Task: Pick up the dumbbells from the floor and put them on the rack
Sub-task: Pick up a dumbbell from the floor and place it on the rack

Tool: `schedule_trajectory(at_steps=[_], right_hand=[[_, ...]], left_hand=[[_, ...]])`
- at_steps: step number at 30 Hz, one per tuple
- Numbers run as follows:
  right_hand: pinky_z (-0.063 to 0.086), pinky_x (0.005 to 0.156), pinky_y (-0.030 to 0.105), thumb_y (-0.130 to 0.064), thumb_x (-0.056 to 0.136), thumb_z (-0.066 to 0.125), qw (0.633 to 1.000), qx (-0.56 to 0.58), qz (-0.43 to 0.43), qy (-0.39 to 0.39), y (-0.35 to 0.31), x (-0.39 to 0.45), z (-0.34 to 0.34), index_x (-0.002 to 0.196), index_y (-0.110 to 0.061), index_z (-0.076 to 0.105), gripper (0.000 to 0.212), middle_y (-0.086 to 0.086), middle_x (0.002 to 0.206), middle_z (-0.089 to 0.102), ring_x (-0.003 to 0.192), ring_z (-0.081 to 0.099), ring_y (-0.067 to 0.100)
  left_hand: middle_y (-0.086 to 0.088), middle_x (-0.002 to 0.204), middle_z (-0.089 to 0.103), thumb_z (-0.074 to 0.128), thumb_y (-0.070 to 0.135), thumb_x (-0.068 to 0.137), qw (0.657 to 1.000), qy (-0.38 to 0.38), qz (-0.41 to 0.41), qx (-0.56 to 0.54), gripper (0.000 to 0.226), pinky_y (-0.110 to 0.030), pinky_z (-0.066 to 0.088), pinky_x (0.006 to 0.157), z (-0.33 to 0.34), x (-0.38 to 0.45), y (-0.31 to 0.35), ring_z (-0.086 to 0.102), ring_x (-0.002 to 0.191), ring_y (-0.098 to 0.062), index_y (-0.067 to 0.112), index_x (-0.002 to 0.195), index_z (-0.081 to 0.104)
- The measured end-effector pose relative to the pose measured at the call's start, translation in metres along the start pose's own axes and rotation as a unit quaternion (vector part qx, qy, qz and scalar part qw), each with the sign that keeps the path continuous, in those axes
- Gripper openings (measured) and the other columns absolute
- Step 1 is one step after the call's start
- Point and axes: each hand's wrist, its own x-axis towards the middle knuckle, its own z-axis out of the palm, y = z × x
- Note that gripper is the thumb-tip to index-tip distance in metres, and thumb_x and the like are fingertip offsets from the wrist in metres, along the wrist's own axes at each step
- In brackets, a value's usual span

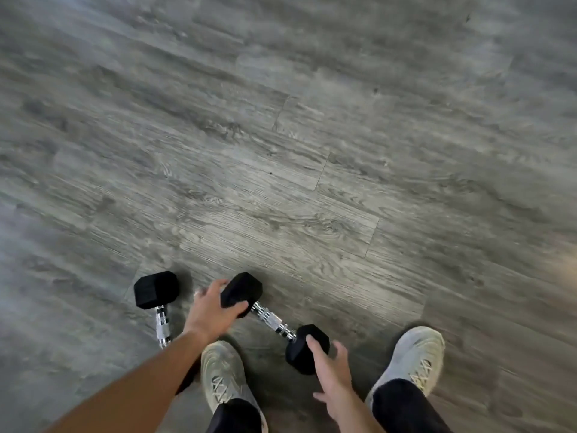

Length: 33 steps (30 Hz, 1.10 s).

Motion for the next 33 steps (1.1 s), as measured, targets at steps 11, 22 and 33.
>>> schedule_trajectory(at_steps=[11, 22, 33], right_hand=[[0.061, 0.079, 0.058, -0.038, 0.064, 0.095, 0.988, 0.144, 0.062, -0.015, 0.009, 0.089, 0.027, 0.116, -0.035, 0.056, 0.065, 0.014, 0.113, 0.062, 0.098, 0.063, 0.039], [0.06, 0.074, 0.05, -0.032, 0.069, 0.09, 0.998, 0.055, -0.003, 0.007, 0.003, -0.049, -0.061, 0.116, -0.032, 0.053, 0.06, 0.011, 0.108, 0.062, 0.094, 0.065, 0.034], [0.058, 0.064, 0.043, -0.035, 0.063, 0.089, 0.985, -0.152, -0.08, -0.014, 0.018, -0.383, -0.211, 0.111, -0.031, 0.056, 0.058, 0.011, 0.106, 0.07, 0.089, 0.071, 0.032]], left_hand=[[-0.001, 0.116, 0.063, 0.092, 0.047, 0.047, 0.991, -0.029, -0.062, -0.114, 0.077, -0.048, 0.064, 0.059, 0.043, 0.108, -0.018, 0.067, 0.1, -0.031, 0.047, 0.115, 0.055], [-0.01, 0.11, 0.064, 0.093, 0.028, 0.052, 0.958, -0.045, -0.136, -0.25, 0.072, -0.048, 0.062, 0.06, 0.016, -0.06, -0.001, 0.072, 0.09, -0.038, 0.034, 0.11, 0.051], [-0.004, 0.104, 0.074, 0.088, 0.035, 0.048, 0.886, -0.03, -0.193, -0.42, 0.06, -0.055, 0.062, 0.068, -0.05, -0.438, 0.025, 0.073, 0.093, -0.028, 0.035, 0.102, 0.061]])
